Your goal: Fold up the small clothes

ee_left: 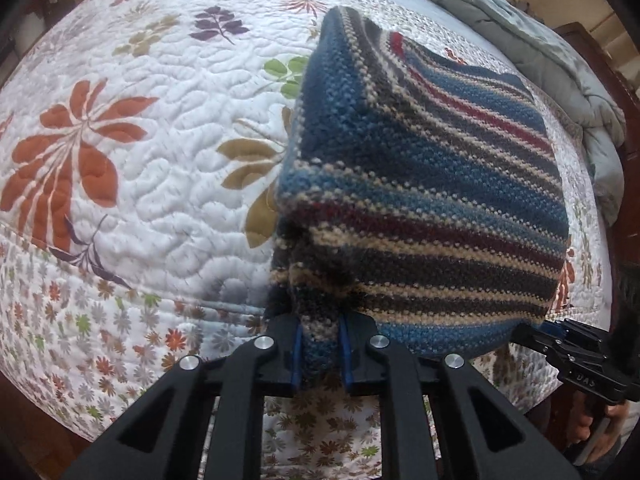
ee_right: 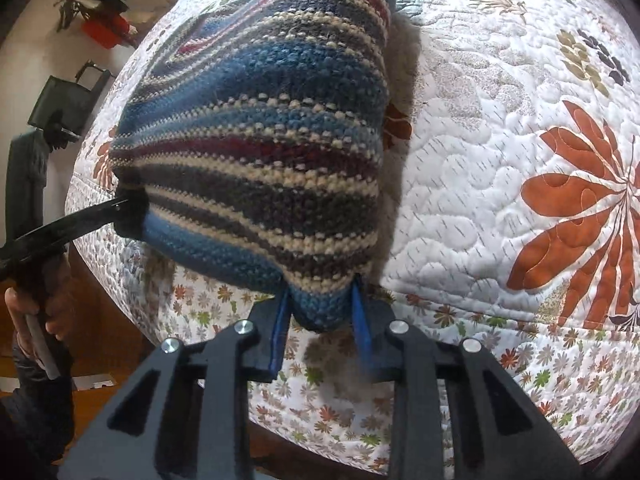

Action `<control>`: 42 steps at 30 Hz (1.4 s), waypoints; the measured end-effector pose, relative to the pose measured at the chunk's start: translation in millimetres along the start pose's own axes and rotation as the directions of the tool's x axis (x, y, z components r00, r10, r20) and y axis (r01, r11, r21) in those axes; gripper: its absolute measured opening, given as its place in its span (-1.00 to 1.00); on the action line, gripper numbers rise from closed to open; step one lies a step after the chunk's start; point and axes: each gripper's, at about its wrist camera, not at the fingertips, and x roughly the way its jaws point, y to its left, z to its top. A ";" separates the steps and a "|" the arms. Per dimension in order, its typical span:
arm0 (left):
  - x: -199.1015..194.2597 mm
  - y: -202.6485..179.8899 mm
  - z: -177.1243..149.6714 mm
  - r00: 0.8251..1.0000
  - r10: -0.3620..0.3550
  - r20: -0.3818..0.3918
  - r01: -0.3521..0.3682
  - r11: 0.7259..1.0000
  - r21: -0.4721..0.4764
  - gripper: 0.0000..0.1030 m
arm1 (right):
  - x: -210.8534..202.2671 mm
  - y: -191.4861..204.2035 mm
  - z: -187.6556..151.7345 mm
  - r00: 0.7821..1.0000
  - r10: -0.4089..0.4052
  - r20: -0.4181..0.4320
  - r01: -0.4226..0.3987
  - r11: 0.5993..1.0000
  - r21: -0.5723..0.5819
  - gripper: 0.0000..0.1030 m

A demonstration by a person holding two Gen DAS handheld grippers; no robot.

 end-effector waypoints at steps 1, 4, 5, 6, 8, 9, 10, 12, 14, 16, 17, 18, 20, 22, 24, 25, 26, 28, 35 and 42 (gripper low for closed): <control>-3.2 0.2 0.8 1.000 -0.009 0.000 0.009 1.000 -0.003 -0.68 | -2.6 0.4 -0.1 1.000 0.001 0.002 -0.001 1.000 -0.001 -0.36; -19.6 -5.4 -0.2 1.000 0.017 0.016 -0.017 0.999 0.027 -0.52 | -17.5 3.1 -1.3 1.000 -0.015 0.015 0.015 1.000 -0.014 -0.10; -25.9 -9.1 -1.4 0.999 0.043 0.031 -0.045 0.998 0.041 -0.27 | -24.9 4.8 -1.1 0.999 -0.030 0.030 0.031 0.999 -0.027 -0.06; -34.0 -13.7 -2.0 0.995 0.074 0.060 -0.078 0.995 0.061 -0.18 | -33.7 8.6 -1.6 0.997 -0.048 0.053 0.051 0.998 -0.043 0.05; -46.1 -20.7 -2.3 0.991 0.095 0.099 -0.104 0.991 0.089 -0.02 | -51.6 14.7 -0.2 0.993 -0.067 0.098 0.073 0.996 -0.054 0.23; -52.0 -24.3 -1.9 0.989 0.096 0.113 -0.108 0.989 0.100 -0.01 | -58.4 14.7 3.1 0.991 -0.065 0.116 0.071 0.996 -0.052 0.25; -56.3 -27.0 -0.3 0.988 0.093 0.120 -0.106 0.989 0.106 0.04 | -63.9 15.9 5.1 0.990 -0.061 0.129 0.068 0.996 -0.051 0.25; -64.1 -29.9 4.4 0.988 0.081 0.132 -0.097 0.988 0.119 0.08 | -73.6 19.2 11.2 0.986 -0.057 0.155 0.065 0.997 -0.044 0.39; -68.8 -34.5 7.9 0.986 0.078 0.148 -0.098 0.986 0.132 0.14 | -79.5 24.7 16.5 0.982 -0.060 0.180 0.068 0.997 -0.040 0.50; -70.6 -36.3 13.4 0.984 0.072 0.162 -0.094 0.987 0.134 0.19 | -82.6 27.1 23.3 0.978 -0.071 0.196 0.080 0.996 -0.039 0.57; -70.9 -36.7 14.8 0.984 0.068 0.164 -0.090 0.987 0.133 0.21 | -83.1 24.7 27.0 0.977 -0.073 0.200 0.081 0.996 -0.033 0.57; -69.5 -34.9 18.1 0.985 0.058 0.162 -0.080 0.988 0.129 0.21 | -82.8 22.8 31.1 0.977 -0.071 0.202 0.078 0.997 -0.023 0.57; -65.7 -35.0 23.1 0.988 0.040 0.151 -0.058 0.991 0.122 0.21 | -79.8 19.4 38.4 0.977 -0.062 0.204 0.064 0.998 -0.003 0.59; -61.2 -34.5 26.8 0.989 0.039 0.145 -0.056 0.992 0.117 0.21 | -76.4 16.3 45.5 0.976 -0.063 0.207 0.062 0.998 0.009 0.60; -55.1 -34.5 31.6 0.989 0.041 0.140 -0.058 0.991 0.117 0.22 | -74.0 11.6 52.9 0.977 -0.066 0.204 0.064 0.998 0.019 0.62; -52.5 -34.5 34.2 0.990 0.042 0.137 -0.058 0.991 0.119 0.23 | -72.4 11.2 54.6 0.977 -0.067 0.202 0.063 0.998 0.023 0.63; -48.8 -34.3 36.7 0.990 0.043 0.134 -0.059 0.991 0.120 0.26 | -68.4 9.1 58.7 0.978 -0.064 0.196 0.060 0.998 0.028 0.63; -40.5 -33.1 42.8 0.991 0.049 0.128 -0.065 0.991 0.119 0.29 | -62.2 7.4 62.9 0.981 -0.063 0.186 0.057 0.998 0.032 0.65; -17.4 -29.5 60.5 0.994 0.051 0.099 -0.063 0.990 0.124 0.31 | -37.7 0.4 78.9 0.987 -0.034 0.160 0.029 0.999 0.035 0.65; 1.4 -25.1 74.3 0.996 -0.044 0.075 0.035 0.992 0.124 0.47 | -23.4 -5.8 89.1 0.989 0.010 0.149 -0.014 1.000 0.026 0.73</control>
